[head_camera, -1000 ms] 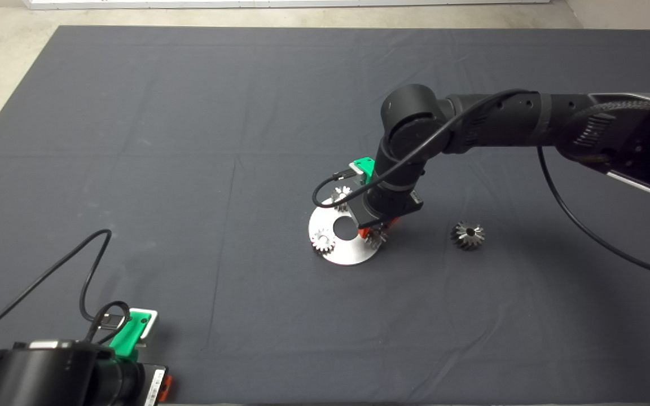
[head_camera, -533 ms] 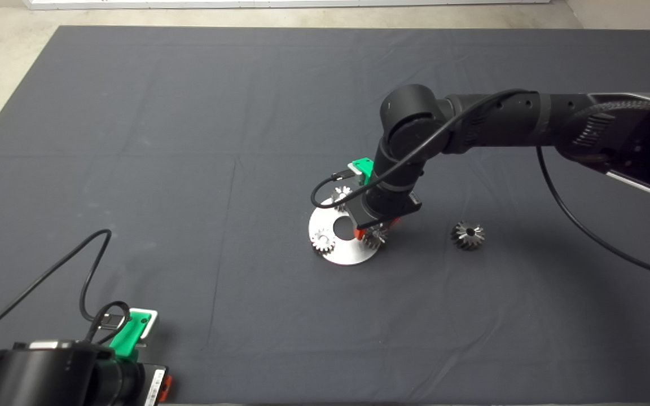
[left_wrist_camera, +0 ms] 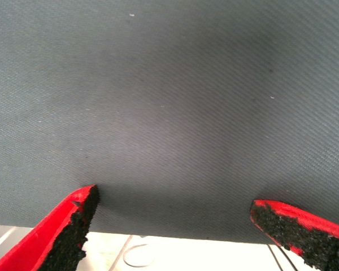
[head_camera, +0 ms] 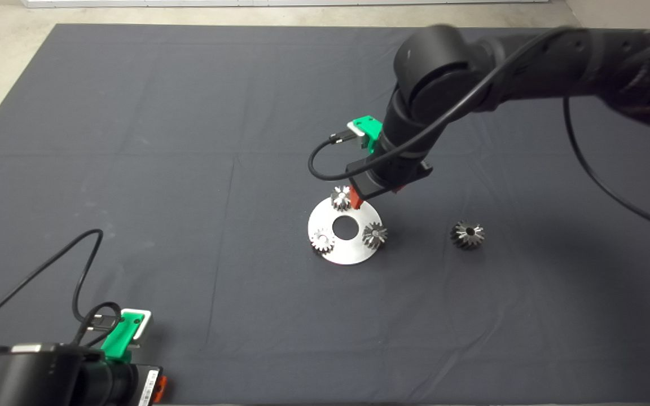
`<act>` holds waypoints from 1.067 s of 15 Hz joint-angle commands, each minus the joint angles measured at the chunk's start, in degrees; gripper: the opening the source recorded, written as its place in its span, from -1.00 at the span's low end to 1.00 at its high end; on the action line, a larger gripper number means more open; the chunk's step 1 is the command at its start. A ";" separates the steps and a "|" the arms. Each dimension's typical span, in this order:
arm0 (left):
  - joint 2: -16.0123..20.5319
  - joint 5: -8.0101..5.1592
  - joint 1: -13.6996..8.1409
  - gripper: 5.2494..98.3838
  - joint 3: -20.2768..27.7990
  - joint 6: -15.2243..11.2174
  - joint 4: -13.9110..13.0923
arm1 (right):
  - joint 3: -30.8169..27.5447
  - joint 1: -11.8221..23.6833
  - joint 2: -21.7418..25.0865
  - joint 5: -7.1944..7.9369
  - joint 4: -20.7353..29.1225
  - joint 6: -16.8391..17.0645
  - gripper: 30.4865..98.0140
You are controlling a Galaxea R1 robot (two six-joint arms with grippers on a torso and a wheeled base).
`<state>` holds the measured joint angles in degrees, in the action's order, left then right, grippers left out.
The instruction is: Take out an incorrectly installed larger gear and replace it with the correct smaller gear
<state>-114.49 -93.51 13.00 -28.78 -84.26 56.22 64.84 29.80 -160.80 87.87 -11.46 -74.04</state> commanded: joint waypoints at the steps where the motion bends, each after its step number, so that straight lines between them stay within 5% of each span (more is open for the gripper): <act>1: 6.52 5.00 -11.88 0.69 5.41 -0.99 -9.47 | -14.13 11.77 4.67 5.65 1.97 -8.84 0.12; 3: 8.66 5.00 -20.34 0.69 9.68 -1.26 -17.86 | -19.76 15.64 7.95 5.73 2.10 -12.70 0.28; 4: 9.37 5.00 -22.20 0.69 9.92 -1.34 -21.38 | -21.70 16.45 8.89 5.73 2.34 -13.08 0.29; 10: 9.68 4.91 -23.57 0.69 11.66 -2.66 -29.54 | -34.39 17.49 12.56 5.47 2.22 -18.26 0.57; 16: 10.38 5.09 -23.85 0.69 11.63 -2.20 -29.94 | -40.69 17.49 12.01 5.38 2.41 -22.37 0.59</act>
<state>-105.12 -87.35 -10.06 -18.25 -86.44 27.00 26.70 45.40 -148.85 87.63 -10.32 -93.26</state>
